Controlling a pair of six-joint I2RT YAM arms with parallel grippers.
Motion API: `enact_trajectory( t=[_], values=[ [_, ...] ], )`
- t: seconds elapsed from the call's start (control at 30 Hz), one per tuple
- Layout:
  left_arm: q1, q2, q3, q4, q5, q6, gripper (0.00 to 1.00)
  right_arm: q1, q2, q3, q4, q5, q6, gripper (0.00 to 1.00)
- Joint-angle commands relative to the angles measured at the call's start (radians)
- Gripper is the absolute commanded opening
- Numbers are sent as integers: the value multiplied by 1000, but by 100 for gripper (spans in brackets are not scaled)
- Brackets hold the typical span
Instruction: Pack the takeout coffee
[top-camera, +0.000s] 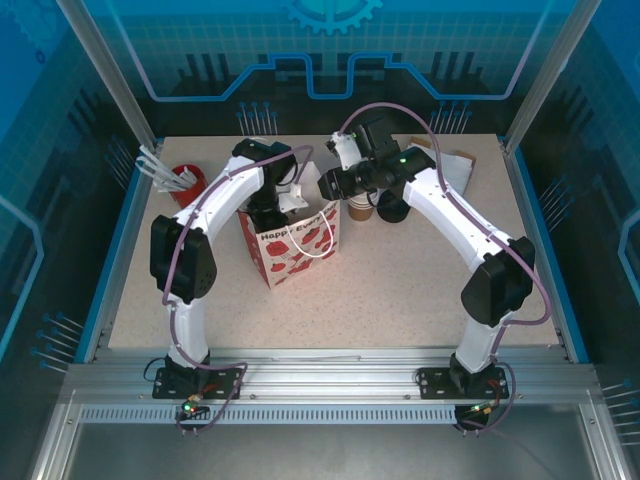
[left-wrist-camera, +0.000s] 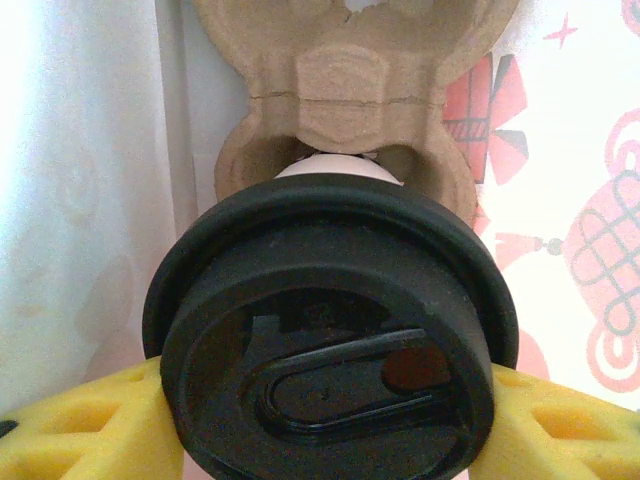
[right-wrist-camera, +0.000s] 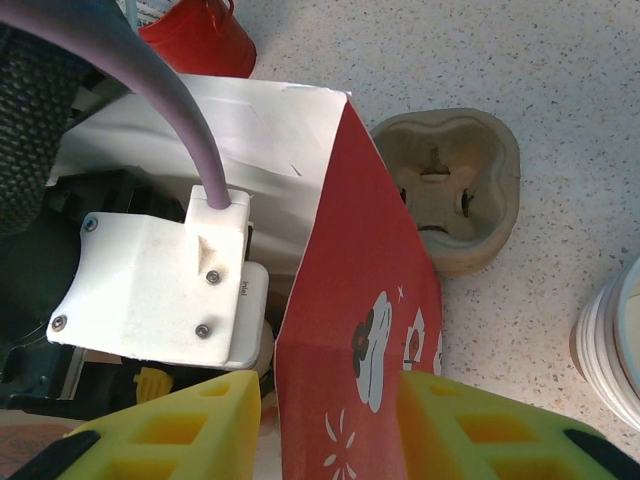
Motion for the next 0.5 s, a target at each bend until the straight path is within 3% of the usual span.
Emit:
enact_trajectory(
  t=[0.0, 0.47],
  values=[
    [6, 58, -23, 68, -58, -17, 51, 1, -6, -10, -1, -19, 10, 42],
    [6, 56, -21, 74, -66, -15, 51, 1, -4, -11, -1, -16, 10, 42]
  ],
)
